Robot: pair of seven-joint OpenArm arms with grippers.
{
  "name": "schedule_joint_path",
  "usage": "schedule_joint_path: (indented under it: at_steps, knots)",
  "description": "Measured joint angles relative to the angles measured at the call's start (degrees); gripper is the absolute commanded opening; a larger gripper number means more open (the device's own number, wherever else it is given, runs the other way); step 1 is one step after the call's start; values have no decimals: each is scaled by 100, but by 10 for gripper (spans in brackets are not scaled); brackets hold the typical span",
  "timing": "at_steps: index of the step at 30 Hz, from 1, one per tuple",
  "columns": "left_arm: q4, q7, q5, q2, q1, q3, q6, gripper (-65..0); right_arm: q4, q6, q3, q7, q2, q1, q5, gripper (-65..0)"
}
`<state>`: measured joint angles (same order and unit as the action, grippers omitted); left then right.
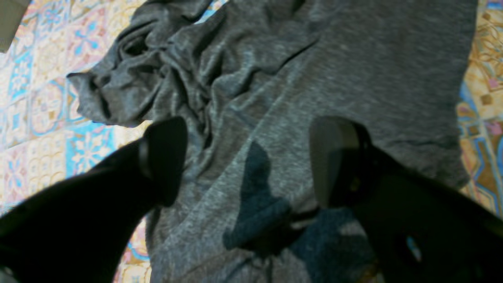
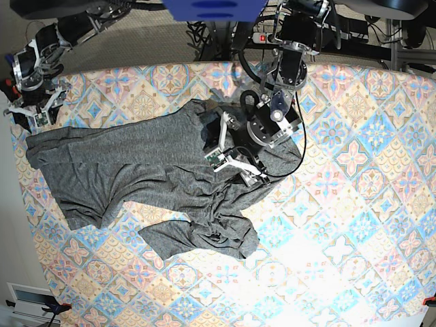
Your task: Layout the t-shirt on the table in an organized manner, then fold the t-shirt properly
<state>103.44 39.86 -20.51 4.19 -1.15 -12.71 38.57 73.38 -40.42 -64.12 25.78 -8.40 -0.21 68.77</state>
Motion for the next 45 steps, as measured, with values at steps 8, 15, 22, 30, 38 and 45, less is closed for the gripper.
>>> schedule_joint_path:
  at_steps: [8, 15, 22, 30, 38, 45]
  knots:
    - [2, 2, 4, -2, -26, -2, 2, -179, 46, -20, -612, -658, 2, 570, -1410, -265]
    - [2, 2, -11, 0, -26, -7, 4, -179, 643, -31, -925, -3635, 258, 1416, -2444, -265]
    - [2, 7, -15, 4, -153, -7, 2, -179, 1185, 31, -938, -7169, 155, 2065, -2594, -265]
    - [2, 2, -37, 7, -232, -4, 0, -179, 907, 76, -603, -9173, -164, 2245, -3158, -265]
    - [2, 11, -57, -42, -251, 0, 2, -179, 837, 57, -55, -9558, -116, 2175, -3770, -265]
    - [0, 2, -42, 2, -249, -7, 2, -179, 841, 15, 466, -9407, -68, 2256, -3941, -265]
